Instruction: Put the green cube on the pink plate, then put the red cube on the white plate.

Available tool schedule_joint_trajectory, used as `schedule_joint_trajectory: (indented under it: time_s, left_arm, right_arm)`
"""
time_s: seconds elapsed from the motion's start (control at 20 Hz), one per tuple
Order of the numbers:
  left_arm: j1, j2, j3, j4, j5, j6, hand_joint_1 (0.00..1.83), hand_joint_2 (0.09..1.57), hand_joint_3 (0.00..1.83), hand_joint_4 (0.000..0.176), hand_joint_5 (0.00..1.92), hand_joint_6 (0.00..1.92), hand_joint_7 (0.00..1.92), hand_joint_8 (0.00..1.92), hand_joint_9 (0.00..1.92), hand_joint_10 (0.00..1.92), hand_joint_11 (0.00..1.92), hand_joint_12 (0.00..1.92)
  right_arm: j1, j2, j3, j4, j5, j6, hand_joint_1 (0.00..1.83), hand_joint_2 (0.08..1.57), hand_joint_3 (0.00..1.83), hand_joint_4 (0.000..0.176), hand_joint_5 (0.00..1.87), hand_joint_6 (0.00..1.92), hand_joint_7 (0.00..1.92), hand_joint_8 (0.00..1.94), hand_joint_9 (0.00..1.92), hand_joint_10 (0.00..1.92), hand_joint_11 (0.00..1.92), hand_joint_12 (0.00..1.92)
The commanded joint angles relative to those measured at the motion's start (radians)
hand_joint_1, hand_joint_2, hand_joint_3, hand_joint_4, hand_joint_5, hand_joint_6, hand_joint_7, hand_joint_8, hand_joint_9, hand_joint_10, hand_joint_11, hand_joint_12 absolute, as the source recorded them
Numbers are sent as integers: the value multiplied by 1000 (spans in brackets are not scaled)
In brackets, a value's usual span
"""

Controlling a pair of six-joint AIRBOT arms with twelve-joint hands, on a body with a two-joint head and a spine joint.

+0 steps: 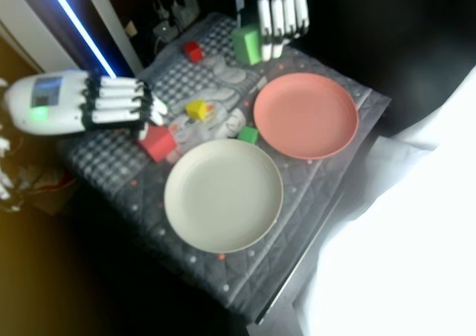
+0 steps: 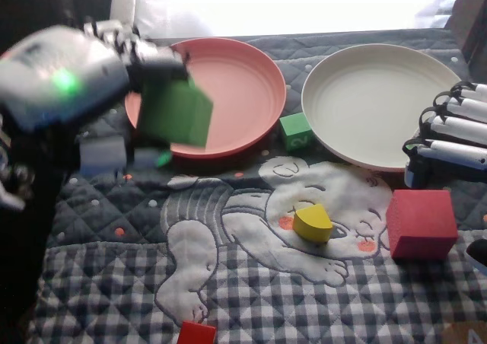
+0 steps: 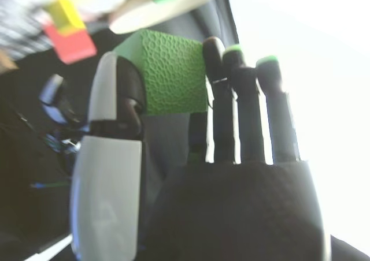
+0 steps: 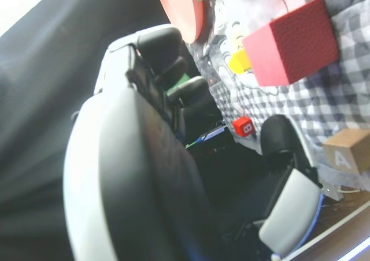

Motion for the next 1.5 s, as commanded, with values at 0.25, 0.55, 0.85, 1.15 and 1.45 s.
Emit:
schedule_joint_trajectory:
  time_s: [0.25, 0.55, 0.85, 1.15, 1.45]
  left_arm:
    - [-127, -99, 141, -57, 13, 0, 1127, 1262, 0, 21, 737, 1318, 701, 1484, 499, 1280, 193, 1770]
    - [-219, -195, 268, -61, 225, 0, 1132, 1243, 1, 41, 749, 1343, 747, 1391, 561, 1322, 298, 1864]
    - [-253, -258, 344, -61, 380, 0, 1129, 1251, 0, 33, 772, 1367, 704, 1403, 504, 1316, 213, 1850]
    - [-248, -281, 385, -93, 417, 0, 822, 1141, 0, 101, 508, 984, 341, 521, 51, 824, 0, 1482]
    - [-235, -291, 396, -278, 454, 0, 727, 902, 0, 175, 99, 1, 34, 0, 0, 4, 0, 1]
  right_arm:
    - [9, -10, 10, 25, -112, 3, 969, 615, 870, 0, 232, 1219, 124, 1009, 72, 1379, 80, 1921]
    - [10, -17, 13, 25, -113, 3, 999, 650, 792, 0, 253, 1139, 151, 935, 51, 1296, 0, 1921]
    - [12, -21, 15, 25, -113, 3, 1056, 684, 734, 0, 267, 960, 196, 851, 13, 1252, 0, 1830]
    - [15, -21, 15, 25, -113, 3, 1005, 680, 762, 0, 249, 997, 225, 845, 45, 1240, 0, 1785]
    - [22, -19, 17, 25, -113, 3, 1011, 662, 773, 0, 243, 980, 226, 888, 37, 1280, 0, 1845]
